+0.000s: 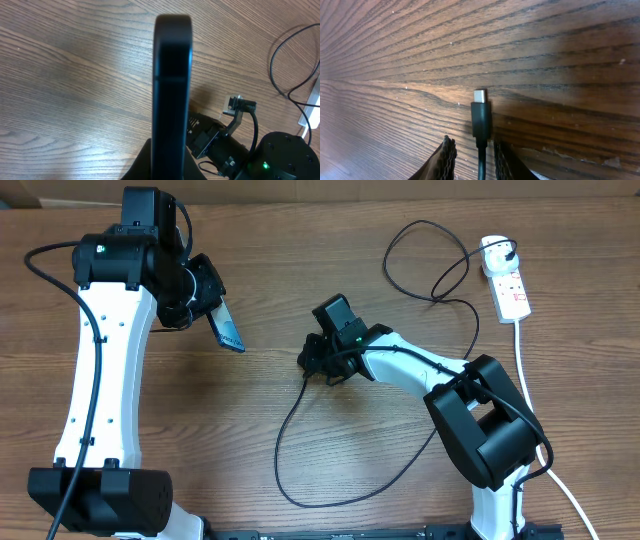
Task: Plug charger to phone and switch on socket
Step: 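Close the right gripper on the USB-C plug, then lift the plug with the right gripper toward the phone's bottom edge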
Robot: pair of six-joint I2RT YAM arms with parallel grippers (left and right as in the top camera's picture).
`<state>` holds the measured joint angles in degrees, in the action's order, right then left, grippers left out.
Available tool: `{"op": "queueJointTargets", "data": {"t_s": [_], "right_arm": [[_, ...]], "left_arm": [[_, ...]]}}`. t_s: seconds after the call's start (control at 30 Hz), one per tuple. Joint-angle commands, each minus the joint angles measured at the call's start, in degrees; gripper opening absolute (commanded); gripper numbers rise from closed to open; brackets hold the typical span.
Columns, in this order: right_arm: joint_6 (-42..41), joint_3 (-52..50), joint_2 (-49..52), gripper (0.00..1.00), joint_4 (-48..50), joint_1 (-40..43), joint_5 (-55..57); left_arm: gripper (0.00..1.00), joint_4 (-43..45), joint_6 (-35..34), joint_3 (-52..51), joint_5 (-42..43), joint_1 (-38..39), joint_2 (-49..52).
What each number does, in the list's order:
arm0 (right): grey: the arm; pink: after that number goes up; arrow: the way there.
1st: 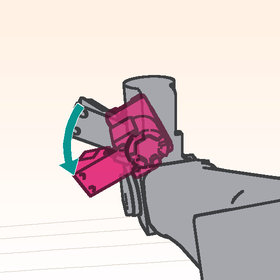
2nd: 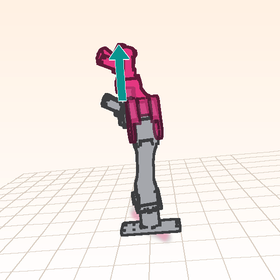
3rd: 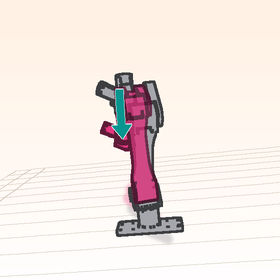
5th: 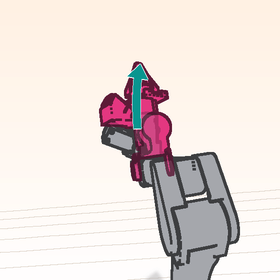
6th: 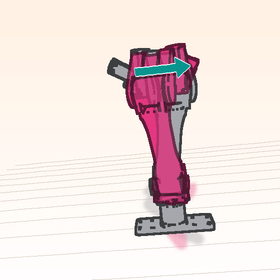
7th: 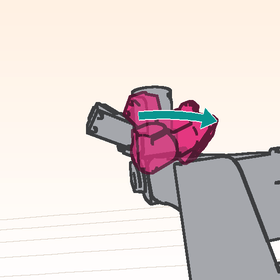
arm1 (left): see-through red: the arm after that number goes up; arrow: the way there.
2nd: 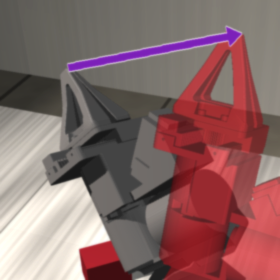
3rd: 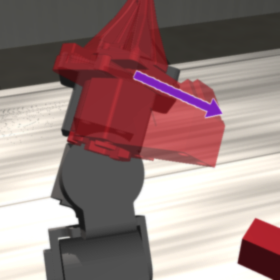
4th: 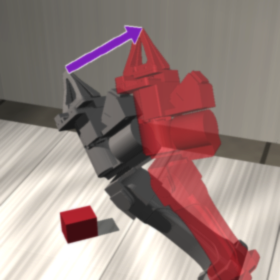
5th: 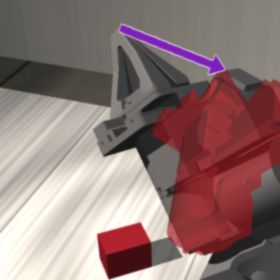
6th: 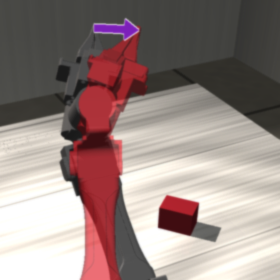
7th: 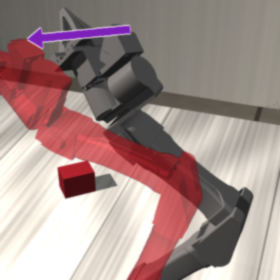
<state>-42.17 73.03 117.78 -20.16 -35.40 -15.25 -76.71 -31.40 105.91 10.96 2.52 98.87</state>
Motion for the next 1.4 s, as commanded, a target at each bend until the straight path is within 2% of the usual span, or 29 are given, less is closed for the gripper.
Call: {"op": "queueJointTargets", "data": {"t_s": [0.0, 0.13, 0.33, 0.5, 0.73, 0.97, 1.27, 1.37], "right_arm": [[-0.04, -0.09, 1.62, 0.26, -0.07, -0.28, 0.13], [-0.02, -0.09, 1.62, 0.15, -0.11, -0.28, 0.11], [0.17, -0.09, 1.62, 0.11, -0.26, -0.26, 0.09], [0.15, -0.07, 1.62, 0.04, -0.85, -0.20, -0.55], [0.15, 0.00, 1.62, 0.04, -0.87, 0.46, -2.71], [0.20, 0.11, 1.62, 0.04, -0.68, 3.91, -9.64], [0.81, 0.09, 1.60, 0.04, -0.90, 8.70, -21.97], [3.87, 0.09, 1.60, 0.04, 0.13, 10.14, -29.09]], "left_arm": [[0.04, 0.26, -0.52, 1.81, 1.22, 0.28, 0.13], [0.04, 0.26, -0.55, 1.81, 1.36, 0.52, 0.13], [0.04, 0.24, -0.52, 1.81, 1.36, 0.52, 0.13], [0.04, 0.24, -0.52, 1.81, 1.33, 0.52, 0.13], [0.04, 0.26, -0.52, 1.81, 1.33, 0.52, 0.13], [0.04, 0.24, -0.52, 1.81, 1.33, 0.52, 0.13], [0.04, 0.26, -0.55, 1.81, 1.31, 0.52, 0.13], [0.04, 0.28, -0.55, 1.81, 1.29, 0.50, 0.13]]}}
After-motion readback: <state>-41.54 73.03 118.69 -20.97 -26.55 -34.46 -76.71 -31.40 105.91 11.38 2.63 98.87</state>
